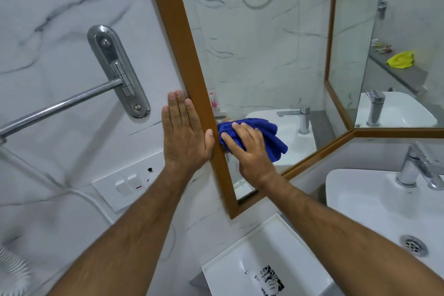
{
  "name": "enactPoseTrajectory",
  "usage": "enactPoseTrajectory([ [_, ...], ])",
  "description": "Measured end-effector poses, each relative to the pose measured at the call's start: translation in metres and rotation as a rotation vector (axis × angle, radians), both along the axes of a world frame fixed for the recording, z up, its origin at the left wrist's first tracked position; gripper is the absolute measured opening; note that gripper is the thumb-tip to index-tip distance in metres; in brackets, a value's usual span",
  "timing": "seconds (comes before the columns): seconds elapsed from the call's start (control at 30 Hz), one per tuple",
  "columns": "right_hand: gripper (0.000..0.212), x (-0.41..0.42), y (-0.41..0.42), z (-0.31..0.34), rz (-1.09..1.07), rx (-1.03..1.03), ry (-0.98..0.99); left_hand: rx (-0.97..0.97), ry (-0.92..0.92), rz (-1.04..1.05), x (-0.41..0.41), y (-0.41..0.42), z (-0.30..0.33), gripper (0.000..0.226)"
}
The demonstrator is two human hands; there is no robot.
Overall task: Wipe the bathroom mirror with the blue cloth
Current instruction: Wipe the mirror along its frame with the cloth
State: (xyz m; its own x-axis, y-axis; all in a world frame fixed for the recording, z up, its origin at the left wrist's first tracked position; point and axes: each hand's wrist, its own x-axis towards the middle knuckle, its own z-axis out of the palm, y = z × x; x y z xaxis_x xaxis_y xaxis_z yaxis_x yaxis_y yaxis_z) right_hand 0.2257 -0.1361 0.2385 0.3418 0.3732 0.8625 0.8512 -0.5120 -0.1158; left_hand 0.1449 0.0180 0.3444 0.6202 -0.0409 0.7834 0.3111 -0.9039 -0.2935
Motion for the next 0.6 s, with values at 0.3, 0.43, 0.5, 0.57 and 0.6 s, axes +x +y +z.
enactPoseTrajectory([
  [0.3,0.076,0.002,-0.01,-0.059,-0.013,-0.098,-0.011,-0.083,0.012,0.082,0.003,-0.006,-0.027,0.087],
  [0.43,0.082,-0.009,-0.016,-0.086,0.027,-0.158,0.097,-0.166,0.071,0.077,0.0,-0.018,-0.056,0.089],
  [0.5,0.082,-0.014,-0.02,-0.095,0.055,-0.188,0.165,-0.207,0.104,0.08,-0.003,-0.023,-0.07,0.09],
  [0.57,0.083,-0.021,-0.026,-0.101,0.074,-0.229,0.224,-0.216,0.156,0.087,-0.008,-0.026,-0.083,0.091],
  [0.6,0.081,-0.024,-0.029,-0.104,0.083,-0.254,0.255,-0.212,0.185,0.093,-0.01,-0.027,-0.088,0.091],
])
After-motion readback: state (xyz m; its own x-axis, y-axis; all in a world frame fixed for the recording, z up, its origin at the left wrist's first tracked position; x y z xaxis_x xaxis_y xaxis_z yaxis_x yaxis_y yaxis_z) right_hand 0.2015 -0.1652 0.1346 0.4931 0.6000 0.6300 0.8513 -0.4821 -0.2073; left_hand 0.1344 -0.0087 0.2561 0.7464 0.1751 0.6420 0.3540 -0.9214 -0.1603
